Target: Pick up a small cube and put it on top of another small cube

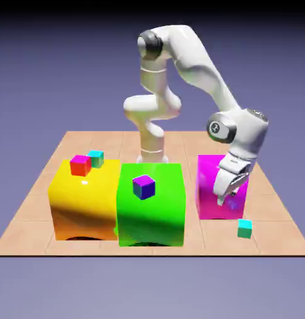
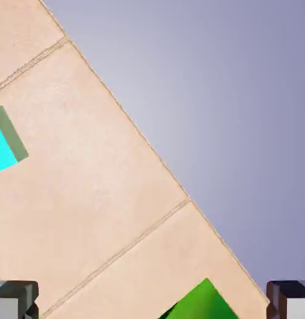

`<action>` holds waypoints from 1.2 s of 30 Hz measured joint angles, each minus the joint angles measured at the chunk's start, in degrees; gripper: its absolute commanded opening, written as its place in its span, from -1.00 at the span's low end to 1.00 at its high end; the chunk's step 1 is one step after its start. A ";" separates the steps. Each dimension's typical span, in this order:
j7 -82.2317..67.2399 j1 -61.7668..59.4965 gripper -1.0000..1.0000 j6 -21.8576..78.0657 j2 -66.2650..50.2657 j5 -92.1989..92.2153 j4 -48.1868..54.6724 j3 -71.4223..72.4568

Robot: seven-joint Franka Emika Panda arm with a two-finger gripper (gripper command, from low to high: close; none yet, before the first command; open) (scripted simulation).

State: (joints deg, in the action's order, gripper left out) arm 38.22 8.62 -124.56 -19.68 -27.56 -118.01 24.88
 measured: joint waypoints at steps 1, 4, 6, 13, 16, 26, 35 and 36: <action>-0.17 0.31 0.00 1.96 -2.08 -1.09 1.71 0.99; -0.67 1.26 0.00 7.85 -8.31 -4.37 6.82 3.95; -1.01 1.89 0.00 11.77 -12.46 -6.56 10.23 5.92; -2.18 4.09 0.00 25.50 -26.99 -14.21 22.17 12.83; -1.37 3.81 0.00 23.39 -28.81 -15.81 21.12 11.97; 1.09 1.44 -1.00 24.31 -20.49 -10.30 19.73 10.90; 12.75 -7.29 -1.00 20.99 -1.80 3.05 11.75 2.07; 14.32 -8.41 -1.00 20.72 0.28 4.81 10.81 0.76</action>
State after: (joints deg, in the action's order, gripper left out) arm 52.55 0.21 -103.84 -19.40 -22.75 -107.20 25.64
